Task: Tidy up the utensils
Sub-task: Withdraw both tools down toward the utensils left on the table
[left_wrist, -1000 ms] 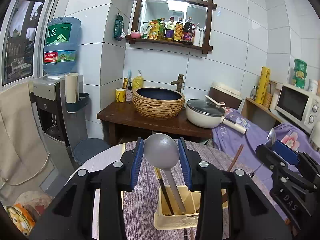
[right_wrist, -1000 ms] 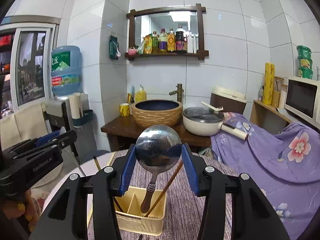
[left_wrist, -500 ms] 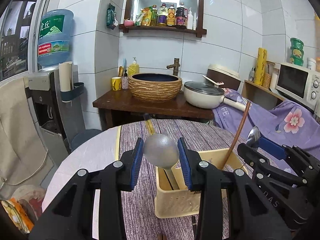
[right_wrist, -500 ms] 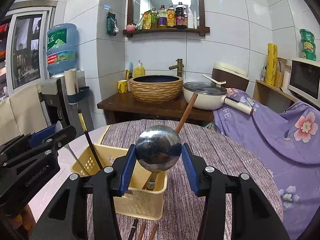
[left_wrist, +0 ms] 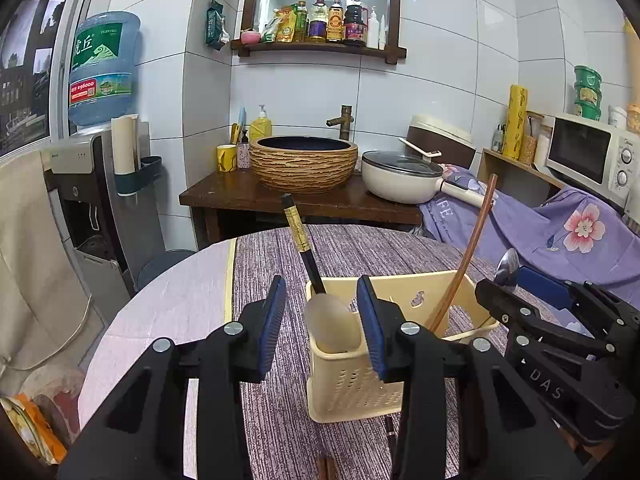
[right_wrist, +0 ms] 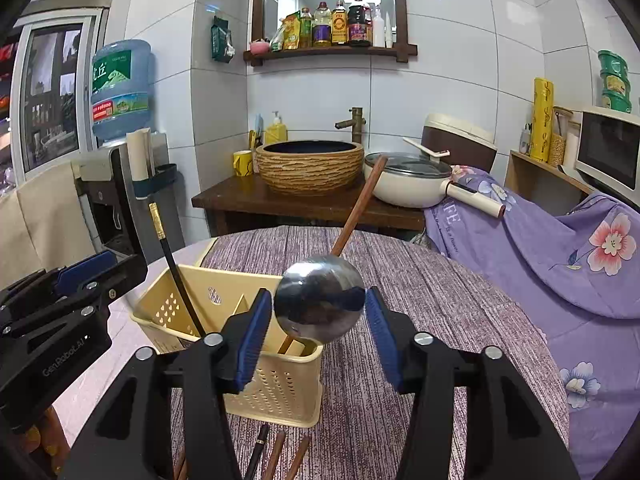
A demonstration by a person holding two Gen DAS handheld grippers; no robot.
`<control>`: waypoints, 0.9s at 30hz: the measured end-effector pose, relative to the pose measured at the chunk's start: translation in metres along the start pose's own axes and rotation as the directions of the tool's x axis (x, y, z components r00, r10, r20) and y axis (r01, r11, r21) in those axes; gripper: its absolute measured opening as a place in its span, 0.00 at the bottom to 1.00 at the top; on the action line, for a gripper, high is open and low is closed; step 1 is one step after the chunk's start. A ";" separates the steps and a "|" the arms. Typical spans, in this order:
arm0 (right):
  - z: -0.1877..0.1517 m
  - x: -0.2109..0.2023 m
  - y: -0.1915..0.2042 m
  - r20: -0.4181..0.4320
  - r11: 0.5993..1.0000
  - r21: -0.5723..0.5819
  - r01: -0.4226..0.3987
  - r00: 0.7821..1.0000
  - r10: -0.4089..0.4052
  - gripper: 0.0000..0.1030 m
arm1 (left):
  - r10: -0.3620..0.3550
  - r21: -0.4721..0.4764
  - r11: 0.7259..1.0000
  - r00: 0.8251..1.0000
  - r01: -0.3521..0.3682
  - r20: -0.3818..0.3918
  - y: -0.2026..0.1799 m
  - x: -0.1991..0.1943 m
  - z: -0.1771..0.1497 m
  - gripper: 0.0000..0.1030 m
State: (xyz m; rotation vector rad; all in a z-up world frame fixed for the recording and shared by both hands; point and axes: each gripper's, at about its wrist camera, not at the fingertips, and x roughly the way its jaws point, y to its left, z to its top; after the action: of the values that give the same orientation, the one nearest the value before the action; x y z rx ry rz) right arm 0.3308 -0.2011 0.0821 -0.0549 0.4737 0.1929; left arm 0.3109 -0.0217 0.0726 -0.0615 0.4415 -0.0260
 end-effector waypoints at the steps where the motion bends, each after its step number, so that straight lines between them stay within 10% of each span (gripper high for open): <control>1: 0.000 -0.003 -0.001 0.008 1.000 0.003 -0.003 1.000 0.003 0.53 | -0.006 -0.003 1.000 1.000 0.006 0.007 0.001 -0.003 0.000 0.48; 15: -0.032 -0.071 -0.018 0.053 0.996 0.058 -0.061 0.997 0.058 0.74 | -0.071 -0.007 0.997 0.997 0.071 0.026 0.021 -0.073 -0.032 0.88; 27: -0.112 -0.077 -0.008 -0.159 0.997 0.046 -0.063 0.985 0.070 0.75 | -0.160 0.003 0.987 0.976 0.162 -0.146 0.038 -0.098 -0.113 0.90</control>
State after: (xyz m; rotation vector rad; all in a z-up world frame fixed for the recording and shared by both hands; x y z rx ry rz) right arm 0.2148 -0.2329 0.0184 -0.0147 0.6406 0.2453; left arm 0.1745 0.0141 0.0094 -0.0813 0.5818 -0.1946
